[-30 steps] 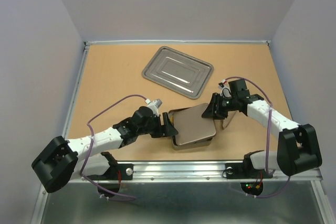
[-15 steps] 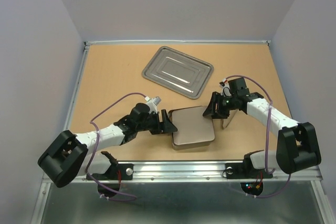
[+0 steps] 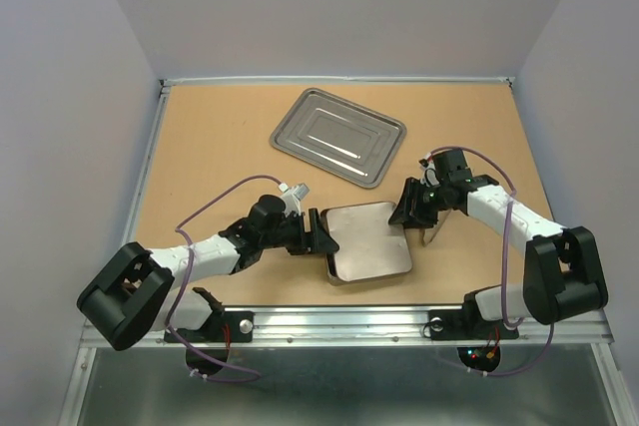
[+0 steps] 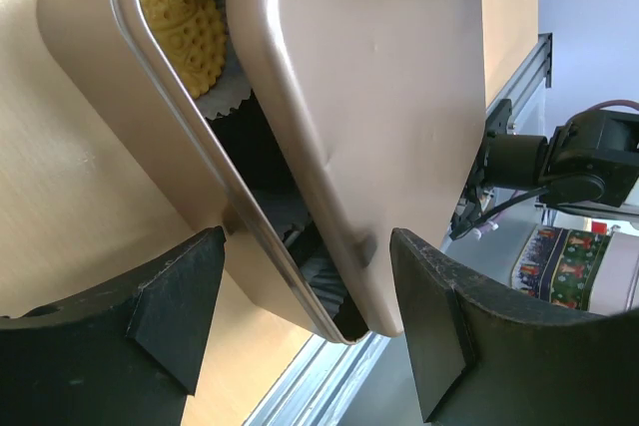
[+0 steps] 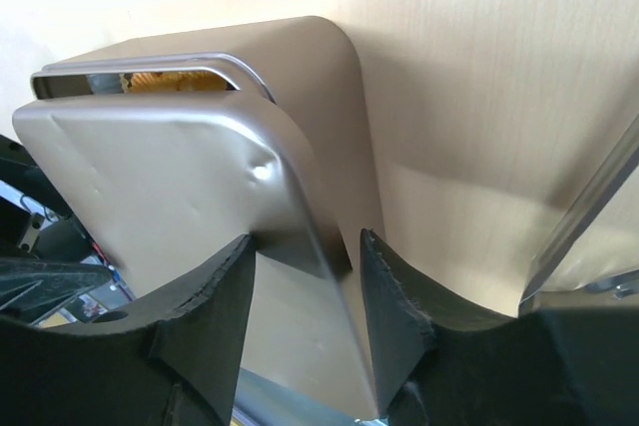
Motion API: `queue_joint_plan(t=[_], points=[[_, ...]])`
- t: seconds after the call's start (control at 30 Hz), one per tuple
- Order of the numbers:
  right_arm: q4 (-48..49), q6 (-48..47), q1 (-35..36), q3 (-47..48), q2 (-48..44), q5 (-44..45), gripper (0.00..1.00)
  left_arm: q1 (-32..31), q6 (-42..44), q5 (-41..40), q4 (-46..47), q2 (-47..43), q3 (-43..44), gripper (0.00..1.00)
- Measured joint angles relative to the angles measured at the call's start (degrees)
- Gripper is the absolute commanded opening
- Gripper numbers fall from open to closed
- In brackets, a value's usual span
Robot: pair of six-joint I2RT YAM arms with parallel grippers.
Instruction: Pack the cookies
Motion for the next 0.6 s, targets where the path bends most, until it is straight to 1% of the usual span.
queue_joint_plan(t=[0.23, 0.4, 0.6], points=[[0.0, 0.6, 0.0, 0.1, 0.0, -0.3, 0.45, 0.0, -0.3, -0.2, 0.1, -1.7, -0.7, 0.78], [-0.3, 3.0, 0.0, 1.9, 1.1, -0.3, 0.41, 0.0, -0.5, -0.2, 0.5, -2.8, -1.8, 0.78], [0.4, 6.7, 0.0, 3.4, 3.0, -0.8, 0.4, 0.0, -1.2, -0.2, 1.4, -2.8, -3.1, 0.78]])
